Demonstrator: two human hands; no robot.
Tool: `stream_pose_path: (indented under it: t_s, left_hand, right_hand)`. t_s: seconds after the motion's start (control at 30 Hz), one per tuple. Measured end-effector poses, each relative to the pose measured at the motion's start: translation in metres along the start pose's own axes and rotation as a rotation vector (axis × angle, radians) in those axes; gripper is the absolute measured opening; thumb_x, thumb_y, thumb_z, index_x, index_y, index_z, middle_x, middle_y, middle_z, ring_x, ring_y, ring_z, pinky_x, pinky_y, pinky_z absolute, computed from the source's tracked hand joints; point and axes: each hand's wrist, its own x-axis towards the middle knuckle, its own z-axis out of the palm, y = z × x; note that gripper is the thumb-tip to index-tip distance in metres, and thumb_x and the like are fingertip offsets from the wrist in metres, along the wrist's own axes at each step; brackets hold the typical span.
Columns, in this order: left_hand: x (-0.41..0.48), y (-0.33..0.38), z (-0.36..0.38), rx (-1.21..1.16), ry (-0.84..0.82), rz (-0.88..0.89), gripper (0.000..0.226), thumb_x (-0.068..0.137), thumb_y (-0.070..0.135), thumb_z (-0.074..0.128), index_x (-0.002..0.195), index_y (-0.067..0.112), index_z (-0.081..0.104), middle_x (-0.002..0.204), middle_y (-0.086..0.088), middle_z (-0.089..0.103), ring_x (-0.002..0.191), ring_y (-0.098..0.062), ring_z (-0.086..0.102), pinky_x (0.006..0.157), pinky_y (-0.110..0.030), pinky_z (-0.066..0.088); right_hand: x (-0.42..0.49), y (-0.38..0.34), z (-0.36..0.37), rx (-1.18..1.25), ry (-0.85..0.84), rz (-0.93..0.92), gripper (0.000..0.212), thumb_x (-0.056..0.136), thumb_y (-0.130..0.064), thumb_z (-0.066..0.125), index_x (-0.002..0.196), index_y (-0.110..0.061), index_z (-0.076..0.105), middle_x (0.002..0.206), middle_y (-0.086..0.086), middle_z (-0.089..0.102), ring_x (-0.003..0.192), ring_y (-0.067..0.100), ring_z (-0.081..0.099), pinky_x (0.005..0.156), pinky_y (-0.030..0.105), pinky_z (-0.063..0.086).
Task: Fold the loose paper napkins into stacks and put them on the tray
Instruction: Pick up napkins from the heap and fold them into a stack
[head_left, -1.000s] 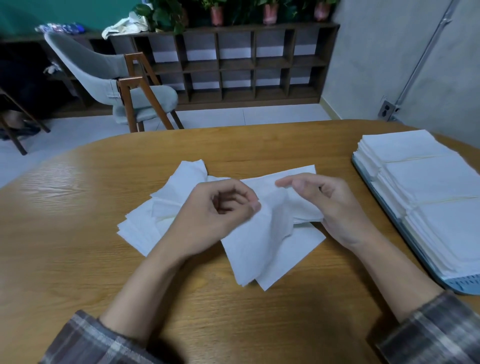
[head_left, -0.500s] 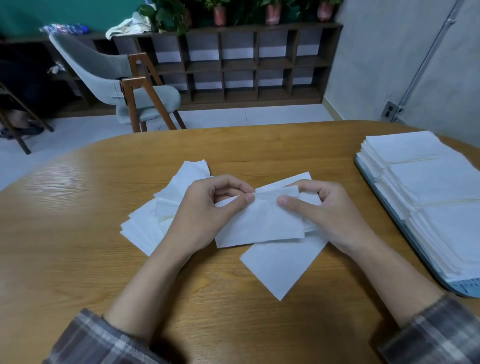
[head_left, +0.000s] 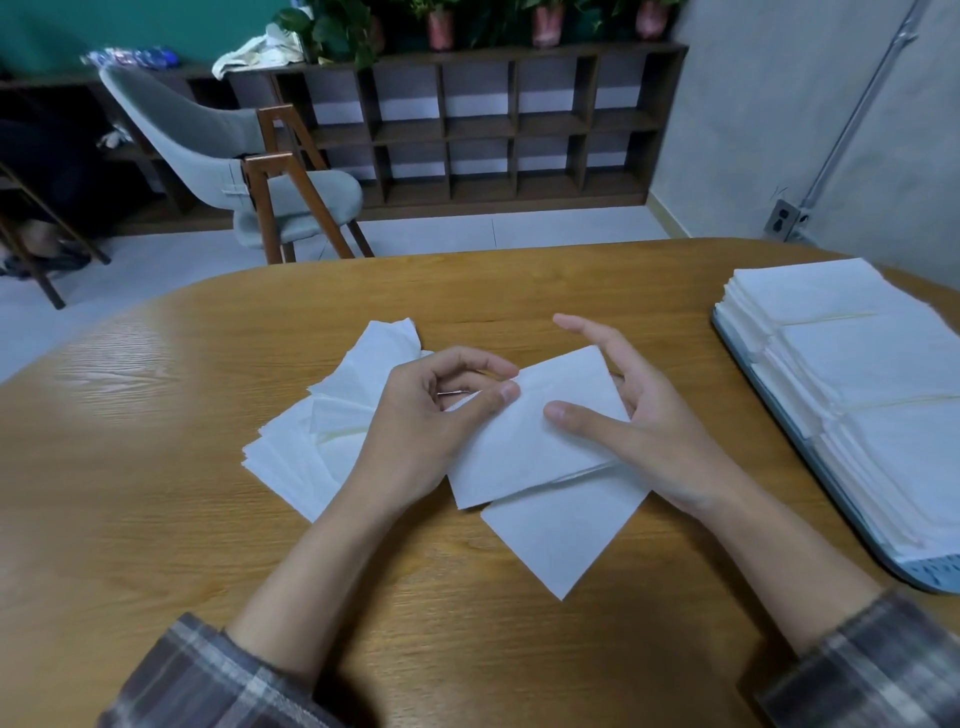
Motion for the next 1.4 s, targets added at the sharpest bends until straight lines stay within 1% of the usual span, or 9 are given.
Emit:
stream_pose_path:
  t_s: [0.33, 0.47, 0.57, 0.73, 0.8, 0.87, 1.1, 1.2, 1.4]
  left_hand:
    - [-0.002, -0.005, 0.004, 0.165, 0.082, 0.055, 0.011, 0.090, 0.026, 0.084, 0.099, 0.029, 0.078, 0.089, 0.010, 0.077, 0.087, -0.003, 0.068, 0.077, -0.015, 0.048]
    - [-0.001, -0.004, 0.002, 0.202, 0.097, 0.034, 0.024, 0.090, 0.038, 0.081, 0.113, 0.038, 0.074, 0.116, 0.018, 0.070, 0.109, 0.001, 0.065, 0.087, -0.015, 0.050]
    - [-0.001, 0.002, 0.001, 0.014, -0.015, -0.073, 0.021, 0.093, 0.027, 0.079, 0.114, 0.029, 0.075, 0.106, 0.012, 0.076, 0.097, -0.003, 0.071, 0.077, -0.018, 0.055]
    - [-0.003, 0.001, 0.006, 0.000, 0.029, -0.046, 0.023, 0.092, 0.012, 0.080, 0.113, 0.020, 0.075, 0.098, 0.005, 0.079, 0.085, -0.006, 0.076, 0.073, -0.023, 0.059]
    - [-0.004, -0.005, 0.008, 0.194, 0.103, 0.055, 0.032, 0.090, 0.013, 0.082, 0.117, 0.028, 0.071, 0.097, 0.008, 0.072, 0.083, -0.001, 0.068, 0.074, -0.023, 0.056]
    - [-0.007, -0.009, 0.012, 0.413, 0.136, 0.200, 0.046, 0.087, 0.019, 0.084, 0.125, 0.033, 0.064, 0.115, 0.013, 0.063, 0.101, -0.002, 0.062, 0.080, -0.018, 0.052]
    - [-0.023, -0.015, 0.030, 0.628, -0.465, 0.289, 0.045, 0.075, 0.056, 0.089, 0.107, 0.032, 0.069, 0.105, 0.018, 0.062, 0.103, -0.006, 0.058, 0.090, -0.022, 0.044]
    - [-0.023, -0.018, 0.031, 0.725, -0.474, 0.324, 0.044, 0.075, 0.063, 0.085, 0.104, 0.035, 0.069, 0.111, 0.020, 0.057, 0.108, -0.003, 0.053, 0.098, -0.031, 0.043]
    - [-0.019, -0.015, 0.024, 0.666, -0.410, 0.307, 0.008, 0.085, 0.031, 0.076, 0.089, 0.028, 0.070, 0.099, 0.016, 0.069, 0.100, -0.005, 0.064, 0.091, -0.040, 0.051]
  right_hand:
    - [0.001, 0.004, 0.000, -0.090, 0.040, -0.081, 0.057, 0.099, -0.008, 0.071, 0.139, -0.044, 0.053, 0.109, 0.000, 0.073, 0.096, 0.019, 0.074, 0.071, 0.027, 0.059]
    - [0.003, 0.005, -0.007, -0.010, 0.099, -0.133, 0.035, 0.096, -0.003, 0.071, 0.111, -0.034, 0.076, 0.105, -0.004, 0.075, 0.094, 0.015, 0.071, 0.077, 0.028, 0.056]
    - [0.005, 0.008, -0.013, -0.051, 0.145, -0.118, 0.035, 0.096, -0.001, 0.069, 0.088, -0.031, 0.085, 0.101, -0.006, 0.080, 0.099, 0.010, 0.071, 0.086, 0.030, 0.048]
    - [0.004, 0.009, -0.017, -0.136, 0.133, -0.001, 0.021, 0.094, -0.015, 0.077, 0.106, -0.031, 0.084, 0.109, -0.010, 0.080, 0.102, 0.011, 0.073, 0.085, 0.032, 0.055]
    - [0.006, 0.012, -0.019, -0.187, 0.194, -0.006, 0.023, 0.095, -0.012, 0.077, 0.107, -0.030, 0.084, 0.109, -0.017, 0.079, 0.104, 0.003, 0.071, 0.086, 0.025, 0.052]
    - [0.008, 0.015, -0.022, -0.255, 0.298, -0.027, 0.025, 0.096, -0.010, 0.075, 0.108, -0.031, 0.083, 0.109, -0.027, 0.076, 0.107, -0.007, 0.067, 0.086, 0.013, 0.048]
    - [0.012, 0.023, -0.028, -0.337, 0.407, -0.080, 0.027, 0.096, -0.007, 0.072, 0.109, -0.028, 0.082, 0.108, -0.034, 0.073, 0.108, -0.015, 0.062, 0.084, 0.000, 0.041]
    - [0.012, 0.024, -0.027, -0.342, 0.402, -0.074, 0.026, 0.097, -0.008, 0.072, 0.109, -0.029, 0.082, 0.108, -0.034, 0.073, 0.110, -0.015, 0.062, 0.086, 0.001, 0.042]
    - [0.013, 0.021, -0.028, -0.366, 0.339, -0.048, 0.028, 0.100, -0.010, 0.067, 0.110, -0.033, 0.081, 0.109, -0.040, 0.071, 0.113, -0.020, 0.057, 0.090, -0.004, 0.036]
